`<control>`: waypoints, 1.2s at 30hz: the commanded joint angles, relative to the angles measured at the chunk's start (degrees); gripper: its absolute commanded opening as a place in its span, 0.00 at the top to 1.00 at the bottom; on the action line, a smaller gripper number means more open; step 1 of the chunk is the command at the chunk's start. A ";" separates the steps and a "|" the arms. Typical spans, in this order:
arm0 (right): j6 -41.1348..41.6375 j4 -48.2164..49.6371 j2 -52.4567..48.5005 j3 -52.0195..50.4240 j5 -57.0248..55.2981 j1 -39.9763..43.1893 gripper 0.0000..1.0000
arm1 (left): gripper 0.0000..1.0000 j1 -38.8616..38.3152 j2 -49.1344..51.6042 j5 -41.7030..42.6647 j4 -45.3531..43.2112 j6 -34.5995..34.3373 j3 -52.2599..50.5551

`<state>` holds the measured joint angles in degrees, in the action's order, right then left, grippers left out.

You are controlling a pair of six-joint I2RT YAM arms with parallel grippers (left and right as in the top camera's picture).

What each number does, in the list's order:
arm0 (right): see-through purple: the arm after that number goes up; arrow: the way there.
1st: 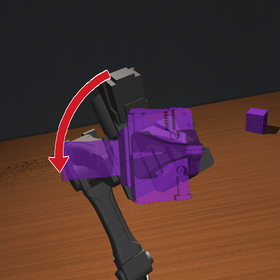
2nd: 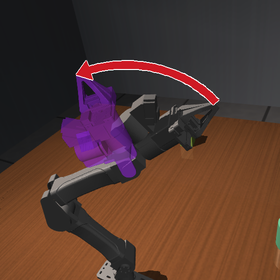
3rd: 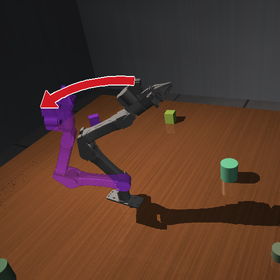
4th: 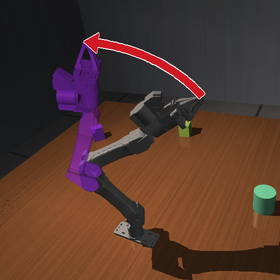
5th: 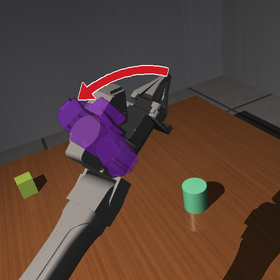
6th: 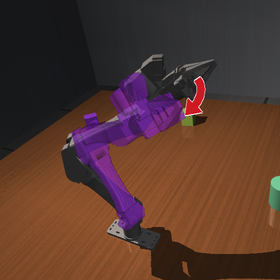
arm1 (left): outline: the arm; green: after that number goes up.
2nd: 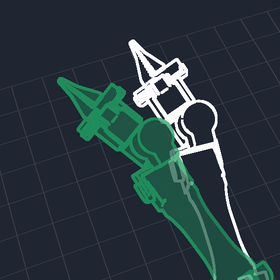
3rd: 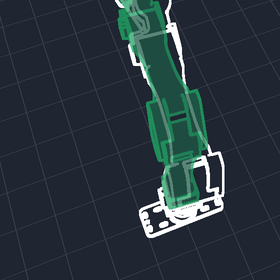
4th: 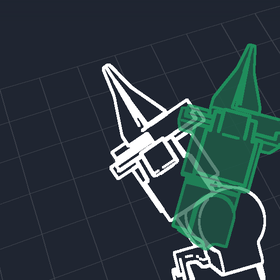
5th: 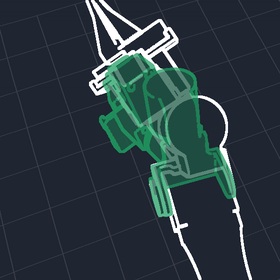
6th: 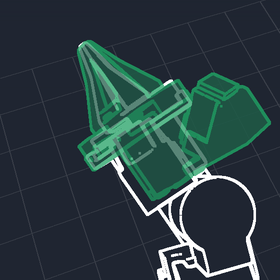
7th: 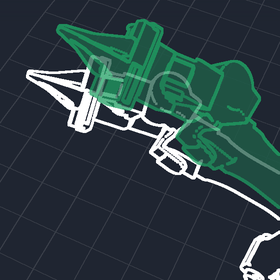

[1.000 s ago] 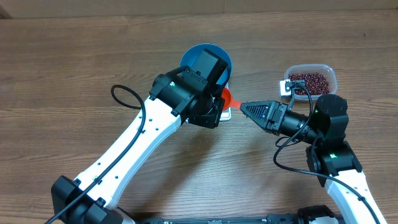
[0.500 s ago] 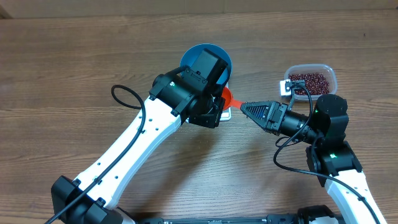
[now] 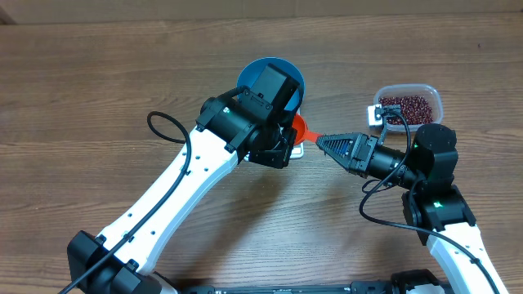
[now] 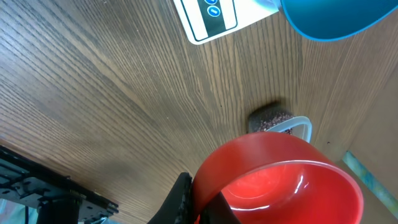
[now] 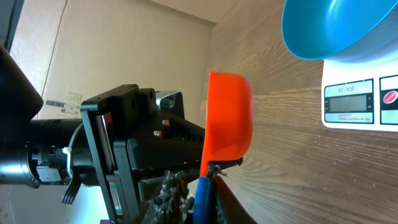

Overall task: Scoop item into bowl and weigh 150g on scale
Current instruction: 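Close the right gripper on the blue handle while left holds the cup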

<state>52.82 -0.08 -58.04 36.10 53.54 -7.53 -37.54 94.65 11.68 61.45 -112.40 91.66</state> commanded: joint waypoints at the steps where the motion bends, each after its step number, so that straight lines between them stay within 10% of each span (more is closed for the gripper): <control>1: -0.13 0.22 0.09 1.77 0.55 -0.24 0.87 | 0.96 -0.74 0.50 0.39 0.04 -0.87 0.96; 20: -0.11 0.22 0.09 1.77 0.52 -0.24 0.96 | 0.95 -0.74 0.50 0.37 0.24 -0.74 0.96; 23: -0.11 0.22 0.09 1.77 0.52 -0.24 0.96 | 0.79 -0.74 0.50 0.37 0.24 -0.72 0.96; 28: -0.13 0.22 0.09 1.77 0.52 -0.24 0.96 | 0.07 -0.74 0.50 0.28 0.15 -0.24 0.96; 36: -0.57 -0.22 0.09 1.77 0.55 -0.24 0.96 | 0.00 -0.13 0.37 1.55 -0.35 3.26 0.98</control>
<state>52.86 -0.54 -58.15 36.10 53.54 -7.53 -37.89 94.65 11.94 61.43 -111.68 91.68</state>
